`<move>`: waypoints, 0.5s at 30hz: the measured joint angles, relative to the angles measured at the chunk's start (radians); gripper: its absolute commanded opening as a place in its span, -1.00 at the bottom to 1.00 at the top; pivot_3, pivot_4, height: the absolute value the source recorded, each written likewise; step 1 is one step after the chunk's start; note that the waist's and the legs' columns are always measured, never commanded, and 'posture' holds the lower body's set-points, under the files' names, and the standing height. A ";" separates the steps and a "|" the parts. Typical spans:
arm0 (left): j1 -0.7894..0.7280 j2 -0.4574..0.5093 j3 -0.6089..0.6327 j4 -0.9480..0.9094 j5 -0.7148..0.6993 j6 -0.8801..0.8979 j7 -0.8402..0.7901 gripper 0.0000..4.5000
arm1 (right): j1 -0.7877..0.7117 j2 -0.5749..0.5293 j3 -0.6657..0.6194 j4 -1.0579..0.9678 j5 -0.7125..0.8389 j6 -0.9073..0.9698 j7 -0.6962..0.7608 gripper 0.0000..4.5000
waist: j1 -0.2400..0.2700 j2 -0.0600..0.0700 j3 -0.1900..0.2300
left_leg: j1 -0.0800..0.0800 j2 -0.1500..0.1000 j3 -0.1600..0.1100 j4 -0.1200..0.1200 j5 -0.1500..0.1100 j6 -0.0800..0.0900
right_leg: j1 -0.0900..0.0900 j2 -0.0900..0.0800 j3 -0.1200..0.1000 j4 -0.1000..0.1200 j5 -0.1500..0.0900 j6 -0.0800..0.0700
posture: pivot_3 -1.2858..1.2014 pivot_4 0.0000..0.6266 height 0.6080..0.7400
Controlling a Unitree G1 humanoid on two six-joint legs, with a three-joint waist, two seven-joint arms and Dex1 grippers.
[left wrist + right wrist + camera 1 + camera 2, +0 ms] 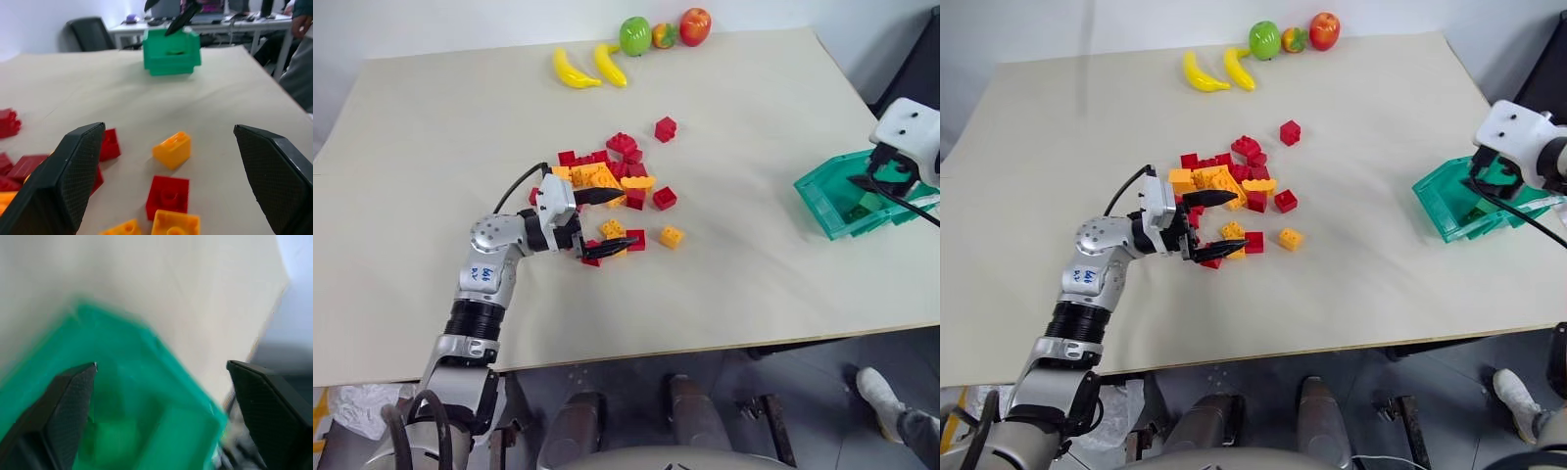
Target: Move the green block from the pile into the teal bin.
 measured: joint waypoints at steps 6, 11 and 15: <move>0.120 0.072 0.096 -0.115 -0.083 0.156 0.052 1.00 | 0.187 0.103 -0.067 -0.279 0.216 0.085 0.095 0.98 | 0.006 0.000 0.000 | -0.001 0.002 -0.003 0.001 0.000 0.000 | 0.000 -0.001 -0.002 0.002 0.000 0.000 | 0.03 -0.52 1.00; 0.294 0.205 0.294 -0.198 -0.181 0.195 0.041 1.00 | 0.362 0.219 -0.097 -0.429 0.385 0.133 0.151 0.98 | 0.005 0.000 0.000 | -0.002 0.003 -0.005 0.002 -0.001 -0.001 | 0.001 0.000 -0.003 0.002 0.000 -0.001 | 0.03 -0.52 1.00; 0.441 0.282 0.417 -0.195 -0.218 0.149 -0.033 1.00 | 0.400 0.227 -0.102 -0.370 0.408 0.108 0.198 0.98 | 0.009 0.000 0.000 | -0.001 0.002 -0.005 0.003 -0.001 -0.001 | 0.001 -0.001 -0.003 -0.001 0.000 -0.001 | 0.03 -0.52 1.00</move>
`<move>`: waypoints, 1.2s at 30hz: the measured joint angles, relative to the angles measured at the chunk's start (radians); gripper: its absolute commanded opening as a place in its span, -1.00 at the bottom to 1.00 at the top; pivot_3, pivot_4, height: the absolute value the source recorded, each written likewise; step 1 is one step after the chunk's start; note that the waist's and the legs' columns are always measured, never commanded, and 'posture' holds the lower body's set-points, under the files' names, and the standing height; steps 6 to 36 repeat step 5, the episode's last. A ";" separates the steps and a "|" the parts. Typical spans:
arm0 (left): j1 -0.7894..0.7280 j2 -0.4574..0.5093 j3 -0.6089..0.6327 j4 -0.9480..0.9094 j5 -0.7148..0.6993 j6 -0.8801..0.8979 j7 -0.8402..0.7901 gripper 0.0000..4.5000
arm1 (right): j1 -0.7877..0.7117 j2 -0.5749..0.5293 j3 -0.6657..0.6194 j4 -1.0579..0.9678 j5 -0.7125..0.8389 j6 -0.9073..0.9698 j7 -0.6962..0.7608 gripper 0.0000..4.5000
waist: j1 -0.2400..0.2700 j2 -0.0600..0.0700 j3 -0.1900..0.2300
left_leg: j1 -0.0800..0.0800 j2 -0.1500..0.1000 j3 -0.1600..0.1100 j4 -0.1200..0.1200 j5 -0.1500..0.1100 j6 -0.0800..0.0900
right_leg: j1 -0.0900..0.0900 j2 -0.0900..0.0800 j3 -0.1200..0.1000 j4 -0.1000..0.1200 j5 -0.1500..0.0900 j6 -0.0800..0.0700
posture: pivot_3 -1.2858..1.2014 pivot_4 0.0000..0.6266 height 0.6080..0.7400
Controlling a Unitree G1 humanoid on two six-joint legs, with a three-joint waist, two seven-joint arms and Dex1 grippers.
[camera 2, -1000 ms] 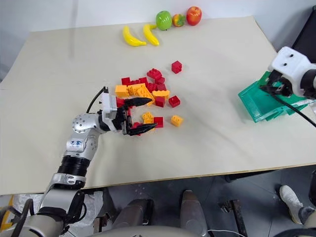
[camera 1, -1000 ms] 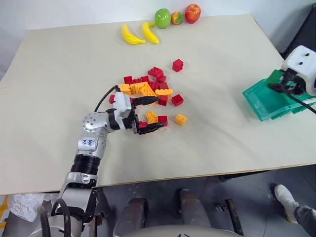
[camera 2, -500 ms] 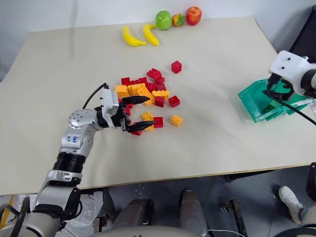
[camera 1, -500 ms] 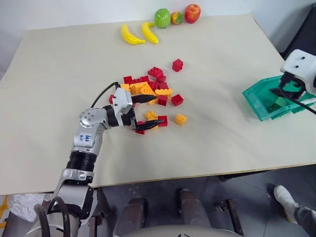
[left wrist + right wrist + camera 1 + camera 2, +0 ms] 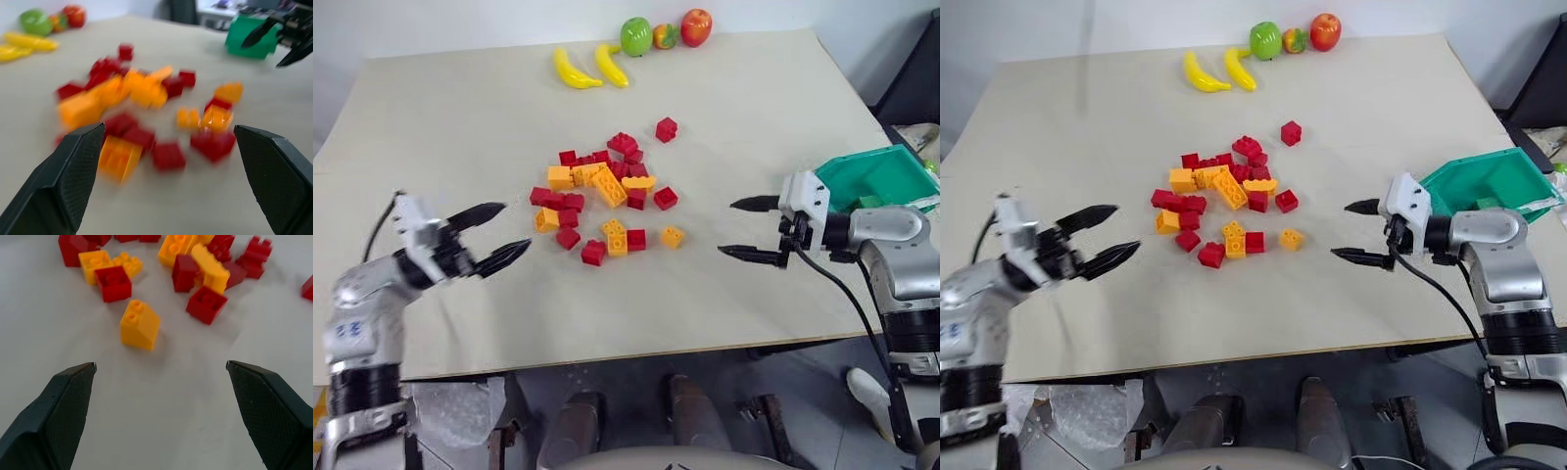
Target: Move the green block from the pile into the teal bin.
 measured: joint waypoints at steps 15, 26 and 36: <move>0.067 0.054 0.067 0.007 -0.011 -0.009 -0.010 1.00 | -0.015 0.001 -0.002 0.059 0.009 -0.035 0.025 0.98 | 0.015 0.000 0.000 | 0.002 0.001 0.000 0.000 0.000 0.000 | 0.001 0.001 0.000 0.000 0.000 -0.001 | 0.03 -0.52 1.00; 0.067 0.054 0.067 0.007 -0.011 -0.009 -0.010 1.00 | -0.015 0.001 -0.002 0.059 0.009 -0.035 0.025 0.98 | 0.015 0.000 0.000 | 0.002 0.001 0.000 0.000 0.000 0.000 | 0.001 0.001 0.000 0.000 0.000 -0.001 | 0.03 -0.52 1.00; 0.067 0.054 0.067 0.007 -0.011 -0.009 -0.010 1.00 | -0.015 0.001 -0.002 0.059 0.009 -0.035 0.025 0.98 | 0.015 0.000 0.000 | 0.002 0.001 0.000 0.000 0.000 0.000 | 0.001 0.001 0.000 0.000 0.000 -0.001 | 0.03 -0.52 1.00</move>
